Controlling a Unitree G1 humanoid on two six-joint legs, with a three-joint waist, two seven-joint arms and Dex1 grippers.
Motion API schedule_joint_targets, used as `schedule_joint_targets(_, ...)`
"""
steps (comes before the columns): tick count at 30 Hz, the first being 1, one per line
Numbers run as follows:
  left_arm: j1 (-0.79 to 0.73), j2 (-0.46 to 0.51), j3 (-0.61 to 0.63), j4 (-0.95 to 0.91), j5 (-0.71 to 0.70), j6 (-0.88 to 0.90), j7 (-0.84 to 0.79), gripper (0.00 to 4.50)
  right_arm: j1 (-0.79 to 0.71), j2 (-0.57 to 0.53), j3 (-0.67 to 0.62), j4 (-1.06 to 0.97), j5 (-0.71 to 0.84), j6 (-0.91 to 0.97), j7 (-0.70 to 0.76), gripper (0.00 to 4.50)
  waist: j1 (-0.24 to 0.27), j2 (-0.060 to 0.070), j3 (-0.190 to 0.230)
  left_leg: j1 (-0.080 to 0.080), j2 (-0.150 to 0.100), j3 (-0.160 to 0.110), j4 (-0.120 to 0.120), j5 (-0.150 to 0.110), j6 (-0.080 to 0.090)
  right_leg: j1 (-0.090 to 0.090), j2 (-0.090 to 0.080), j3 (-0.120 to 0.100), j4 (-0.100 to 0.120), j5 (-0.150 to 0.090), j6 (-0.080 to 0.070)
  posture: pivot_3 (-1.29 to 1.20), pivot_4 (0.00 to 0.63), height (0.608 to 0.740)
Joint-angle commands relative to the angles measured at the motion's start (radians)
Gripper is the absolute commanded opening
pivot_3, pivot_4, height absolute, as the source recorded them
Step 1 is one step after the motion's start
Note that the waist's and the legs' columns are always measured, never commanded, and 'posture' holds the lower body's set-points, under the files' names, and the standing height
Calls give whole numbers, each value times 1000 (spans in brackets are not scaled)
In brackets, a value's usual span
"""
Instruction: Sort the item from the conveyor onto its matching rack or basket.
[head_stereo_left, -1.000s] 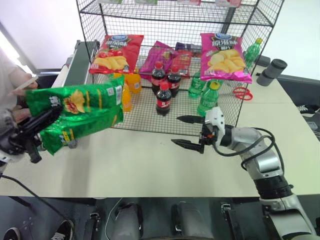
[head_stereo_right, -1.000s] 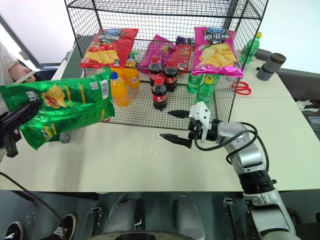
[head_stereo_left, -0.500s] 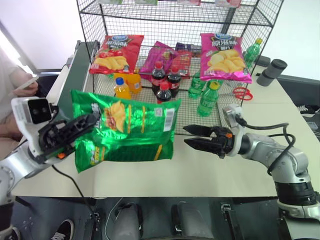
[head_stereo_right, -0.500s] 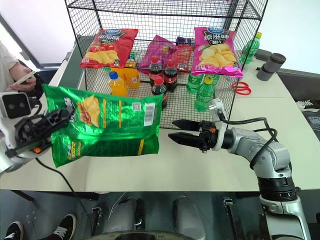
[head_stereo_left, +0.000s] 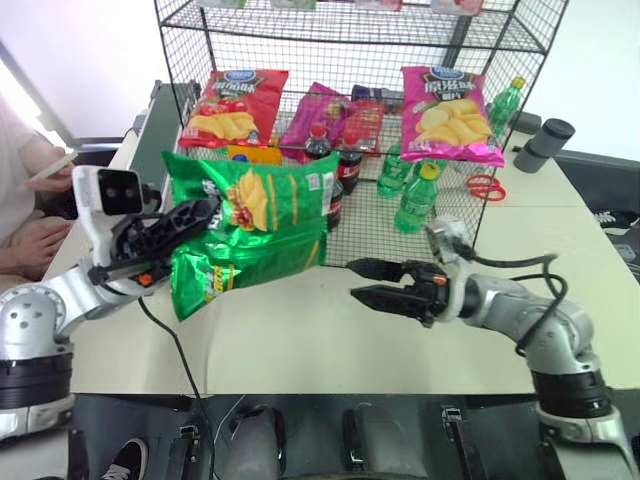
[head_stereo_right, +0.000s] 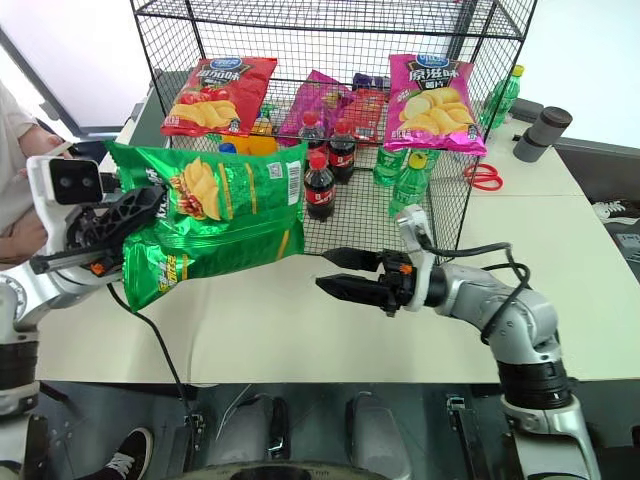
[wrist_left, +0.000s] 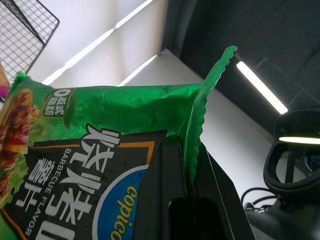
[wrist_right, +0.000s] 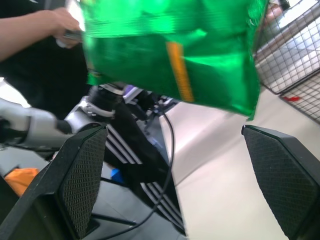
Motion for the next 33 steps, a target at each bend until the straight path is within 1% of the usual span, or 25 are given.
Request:
schedule_joint_targets(1,-29,-2,20,11,-11,28,-13,39,-21,23,-4,30,-53,-77,1,4500,0,0,0,0,0,0,0,0,0,0,0,0,0,0,0,0,150,740)
schedule_joint_targets(4,-33,-4,23,10,-11,47,-18,39,-33,48,5,61,-88,-113,-9,4500,0,0,0,0,0,0,0,0,0,0,0,0,0,0,0,0,150,740)
schedule_joint_targets(6,-35,-10,20,10,-39,58,-10,39,-58,81,-37,72,41,-20,-19,4500,-2,0,0,0,0,0,0,0,0,0,0,0,0,0,0,0,150,740)
schedule_joint_targets(8,-33,-19,21,6,-24,60,-16,39,-69,84,-53,51,140,62,-5,4500,-2,0,0,0,0,0,0,0,0,-1,0,0,0,0,0,0,150,740)
schedule_joint_targets(13,-29,-29,26,11,4,74,-33,39,-71,64,-42,8,229,157,16,4500,2,0,0,-1,0,0,0,0,0,0,-1,0,0,0,0,0,150,740)
schedule_joint_targets(15,-29,-29,23,14,5,81,-40,39,-78,69,-36,3,247,178,7,4500,1,0,0,-1,0,0,0,0,0,0,-1,0,0,0,0,0,150,740)
schedule_joint_targets(20,-38,-38,27,25,30,80,-47,39,-90,83,-26,15,233,185,-11,4500,-1,0,0,-1,0,-1,0,0,0,-1,0,0,0,0,0,0,150,740)
schedule_joint_targets(25,-36,-10,39,56,143,83,-116,39,-82,60,-30,7,236,197,8,4500,0,0,0,-1,0,0,0,0,0,-1,0,0,0,0,0,0,150,740)
schedule_joint_targets(28,-41,-24,45,72,194,62,-136,0,-80,51,-30,6,233,204,4,3606,0,0,0,-1,0,0,0,0,0,-1,0,0,-1,0,0,0,150,740)
schedule_joint_targets(33,-53,-61,51,81,280,24,-169,0,-60,33,1,-18,202,198,16,1154,0,0,0,-1,0,0,0,0,0,-1,-1,0,-1,0,0,0,150,740)
